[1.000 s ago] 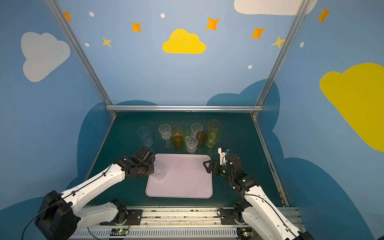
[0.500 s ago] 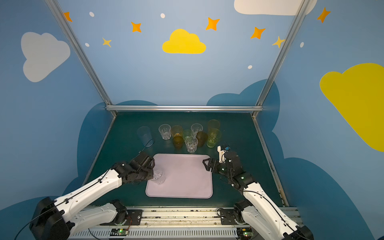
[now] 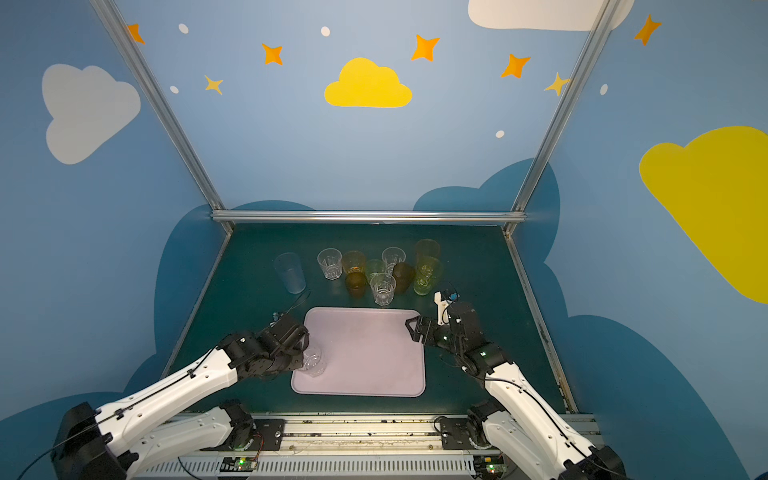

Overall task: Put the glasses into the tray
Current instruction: 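Open left gripper to release the glass on the tray and lift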

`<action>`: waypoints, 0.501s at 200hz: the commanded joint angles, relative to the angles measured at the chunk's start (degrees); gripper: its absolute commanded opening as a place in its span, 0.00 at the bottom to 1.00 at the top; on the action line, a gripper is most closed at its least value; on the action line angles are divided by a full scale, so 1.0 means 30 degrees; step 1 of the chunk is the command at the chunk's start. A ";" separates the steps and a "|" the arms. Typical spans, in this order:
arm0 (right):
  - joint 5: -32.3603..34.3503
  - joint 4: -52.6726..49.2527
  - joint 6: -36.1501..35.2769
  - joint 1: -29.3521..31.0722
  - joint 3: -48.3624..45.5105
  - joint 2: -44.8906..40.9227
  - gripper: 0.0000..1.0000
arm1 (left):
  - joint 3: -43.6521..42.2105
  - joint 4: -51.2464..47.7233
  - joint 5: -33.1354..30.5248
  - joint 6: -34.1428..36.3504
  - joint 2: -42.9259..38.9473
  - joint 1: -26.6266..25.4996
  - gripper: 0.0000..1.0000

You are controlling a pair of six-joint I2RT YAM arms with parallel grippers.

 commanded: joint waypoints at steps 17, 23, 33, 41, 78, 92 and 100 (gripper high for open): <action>0.0171 0.0414 0.0006 -0.0053 0.0273 0.0063 0.86 | 0.0063 -0.2237 -0.0497 -0.0987 -0.0346 -0.0349 0.04; 0.0171 0.0428 -0.0001 -0.0055 0.0229 0.0056 0.86 | 0.0095 -0.2306 -0.0574 -0.1031 -0.0363 -0.0370 0.04; 0.0199 0.0414 0.0021 -0.0053 0.0247 0.0084 0.86 | 0.0153 -0.2361 -0.0591 -0.1049 -0.0392 -0.0395 0.04; 0.0183 0.0358 0.0006 -0.0053 0.0247 0.0110 0.87 | 0.0165 -0.2373 -0.0569 -0.1090 -0.0393 -0.0436 0.04; 0.0229 0.0202 -0.0052 -0.0053 0.0088 -0.0087 0.86 | 0.0183 -0.2441 -0.0589 -0.1222 -0.0301 -0.0644 0.07; 0.0253 0.0152 0.0006 -0.0053 0.0030 -0.0128 0.87 | 0.0340 -0.2552 -0.0728 -0.1180 -0.0275 -0.0650 0.22; 0.0229 0.0084 0.0036 -0.0057 -0.0004 -0.0181 0.86 | 0.0466 -0.2622 -0.0860 -0.1138 -0.0289 -0.0646 0.30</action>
